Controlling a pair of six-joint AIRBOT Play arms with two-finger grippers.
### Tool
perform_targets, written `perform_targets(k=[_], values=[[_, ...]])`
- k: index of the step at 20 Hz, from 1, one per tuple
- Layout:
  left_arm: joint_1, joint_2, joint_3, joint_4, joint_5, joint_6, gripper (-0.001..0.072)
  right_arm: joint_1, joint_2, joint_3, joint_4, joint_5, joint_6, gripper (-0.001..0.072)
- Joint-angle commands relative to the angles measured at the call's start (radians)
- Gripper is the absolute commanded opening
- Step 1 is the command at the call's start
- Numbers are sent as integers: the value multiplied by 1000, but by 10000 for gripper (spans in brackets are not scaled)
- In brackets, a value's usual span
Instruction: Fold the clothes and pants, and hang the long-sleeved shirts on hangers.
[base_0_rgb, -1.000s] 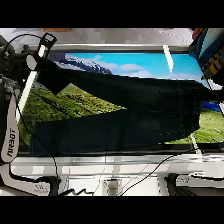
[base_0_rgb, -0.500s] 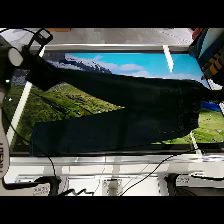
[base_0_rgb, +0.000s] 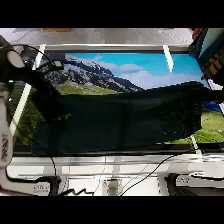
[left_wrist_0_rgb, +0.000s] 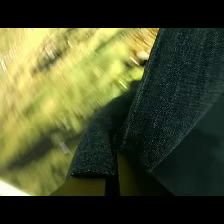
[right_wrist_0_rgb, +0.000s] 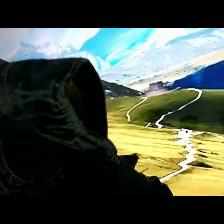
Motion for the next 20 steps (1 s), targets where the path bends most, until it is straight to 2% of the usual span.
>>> perform_targets(k=[1,2,3,4,7,9,10,12,13,15,17,20], values=[[5,-189,-5,-19,339,25,51,0,1,1,2,-53,-1,45],[2,-221,-5,-16,415,-43,232,0,1,1,2,-61,-1,45],[1,-239,-5,-4,483,-105,457,0,1,1,2,-65,-1,45],[-1,-247,-5,0,568,-172,522,0,1,1,2,-65,-1,45],[-1,-230,-4,109,757,-418,521,0,1,1,2,-65,-1,45],[4,-208,-4,183,755,-539,522,0,1,1,2,-64,-1,45],[13,-192,-4,191,713,-626,478,0,1,1,2,-64,-1,45],[44,-159,-4,191,541,-814,249,0,1,1,3,-60,-1,45],[70,-151,-4,190,434,-860,246,0,1,1,3,-60,-1,45],[136,-153,-6,150,232,-868,195,0,1,1,3,-60,-1,45],[232,-153,-41,-59,71,-841,181,0,1,1,2,-60,-1,45],[344,-140,-153,-330,40,-819,170,0,1,1,2,-60,-1,45]])
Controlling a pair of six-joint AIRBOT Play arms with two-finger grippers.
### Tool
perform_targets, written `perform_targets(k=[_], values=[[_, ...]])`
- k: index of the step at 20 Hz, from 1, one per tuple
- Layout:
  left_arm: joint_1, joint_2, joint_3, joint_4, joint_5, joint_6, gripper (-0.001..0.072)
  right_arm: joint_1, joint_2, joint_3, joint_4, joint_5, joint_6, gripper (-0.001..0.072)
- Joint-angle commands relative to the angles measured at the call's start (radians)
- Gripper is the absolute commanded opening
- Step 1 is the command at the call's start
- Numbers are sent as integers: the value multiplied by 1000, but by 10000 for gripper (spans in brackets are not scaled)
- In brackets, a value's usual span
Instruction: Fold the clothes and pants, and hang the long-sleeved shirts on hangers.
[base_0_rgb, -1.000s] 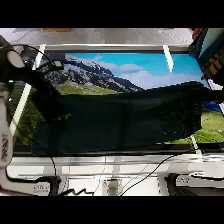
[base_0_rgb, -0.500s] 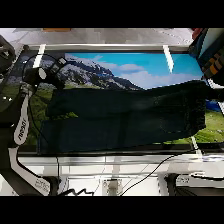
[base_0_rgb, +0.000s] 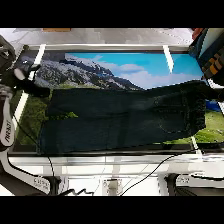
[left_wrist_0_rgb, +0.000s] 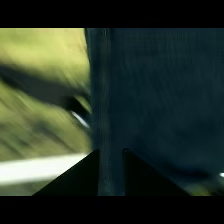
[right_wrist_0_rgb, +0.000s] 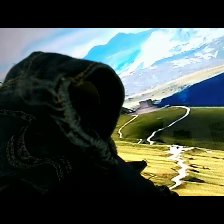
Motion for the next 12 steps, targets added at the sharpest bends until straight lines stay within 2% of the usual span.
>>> perform_targets(k=[1,3,4,7,12], values=[[121,15,-114,-276,-127,-13,170,1,0,1,0,0,0,45],[144,22,-172,-274,-119,-13,150,1,0,1,0,0,0,45],[148,22,-188,-270,-117,-12,90,1,0,1,0,0,0,45],[145,31,-228,-271,-90,5,26,1,0,1,0,0,0,46],[153,257,-443,-222,122,38,27,1,0,1,-21,0,0,46]])
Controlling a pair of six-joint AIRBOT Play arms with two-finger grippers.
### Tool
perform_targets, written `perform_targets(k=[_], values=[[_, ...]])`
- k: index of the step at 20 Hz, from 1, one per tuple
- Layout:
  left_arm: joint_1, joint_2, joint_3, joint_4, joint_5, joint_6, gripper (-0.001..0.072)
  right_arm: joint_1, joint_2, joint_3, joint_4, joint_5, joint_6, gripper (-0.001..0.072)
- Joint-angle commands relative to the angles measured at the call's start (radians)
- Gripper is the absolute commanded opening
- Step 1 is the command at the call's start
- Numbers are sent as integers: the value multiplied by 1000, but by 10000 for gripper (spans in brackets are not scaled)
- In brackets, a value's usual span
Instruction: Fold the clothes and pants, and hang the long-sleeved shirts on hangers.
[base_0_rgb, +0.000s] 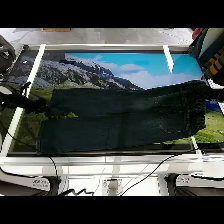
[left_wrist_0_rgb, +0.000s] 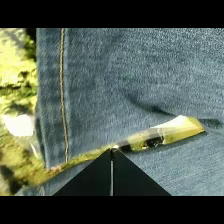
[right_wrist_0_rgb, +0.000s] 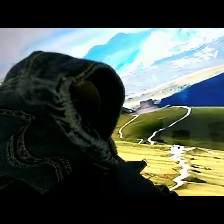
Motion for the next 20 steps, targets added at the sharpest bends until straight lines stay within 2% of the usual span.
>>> perform_targets(k=[1,3,4,6,7,8,9,11,13,14,15,16,17,18,20], values=[[8,169,-178,36,185,16,27,1,0,1,-14,0,0,45],[8,253,-280,39,318,16,28,1,0,1,-14,0,1,45],[7,272,-308,40,360,17,73,1,0,1,-14,0,1,45],[7,266,-331,40,387,16,522,1,0,1,-14,0,0,45],[7,249,-332,40,383,17,552,1,0,1,-14,0,0,45],[7,227,-332,40,383,17,553,1,0,1,-14,1,1,45],[6,202,-332,40,383,25,552,1,0,1,-14,1,1,45],[4,149,-332,31,386,101,546,1,0,1,-14,2,1,45],[-5,107,-332,-14,412,171,460,1,0,1,-13,2,1,45],[-16,93,-332,-38,449,198,459,1,0,1,-13,2,1,45],[-30,85,-332,-47,495,201,429,1,0,1,-13,2,1,45],[-50,82,-332,-47,550,201,312,1,0,1,-12,2,2,45],[-67,82,-331,-47,599,201,146,1,0,1,-12,2,2,45],[-84,83,-326,-47,649,201,30,1,0,1,-12,1,2,45],[-99,83,-290,-42,701,201,28,1,0,1,-12,-7,2,46]])
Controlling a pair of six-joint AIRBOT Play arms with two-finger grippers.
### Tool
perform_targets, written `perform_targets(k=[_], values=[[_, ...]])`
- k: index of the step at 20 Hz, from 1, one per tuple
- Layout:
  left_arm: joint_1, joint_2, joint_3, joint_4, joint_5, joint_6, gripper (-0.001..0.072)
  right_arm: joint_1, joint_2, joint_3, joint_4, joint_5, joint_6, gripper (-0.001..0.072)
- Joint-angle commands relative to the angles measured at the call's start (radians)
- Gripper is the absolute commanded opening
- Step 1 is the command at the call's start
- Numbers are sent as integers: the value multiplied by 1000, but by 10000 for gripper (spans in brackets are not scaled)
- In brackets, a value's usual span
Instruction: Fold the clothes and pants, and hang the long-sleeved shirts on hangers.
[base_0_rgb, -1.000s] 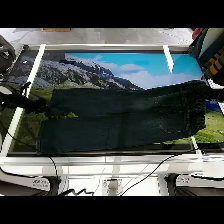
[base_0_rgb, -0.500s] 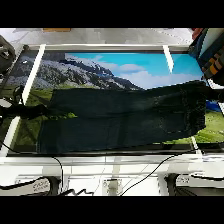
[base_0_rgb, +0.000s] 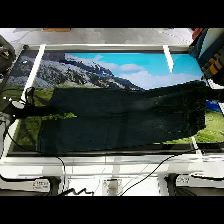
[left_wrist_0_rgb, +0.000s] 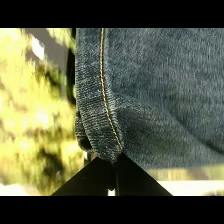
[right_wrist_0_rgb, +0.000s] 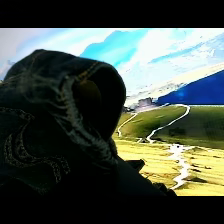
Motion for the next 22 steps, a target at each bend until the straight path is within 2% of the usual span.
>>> perform_targets(k=[1,5,10,14,17,22], values=[[-29,-8,61,-6,120,15,28,1,0,1,0,-20,2,45],[7,6,192,4,109,15,27,1,-27,0,-6,-87,4,45],[14,-14,208,9,24,15,28,1,-115,-62,0,-214,13,46],[7,-49,208,8,6,15,27,1,-198,-66,0,-312,80,45],[7,-50,208,8,13,16,28,21,-233,-66,7,-447,97,45],[3,-50,208,7,97,15,28,114,-235,-66,2,-774,96,46]])
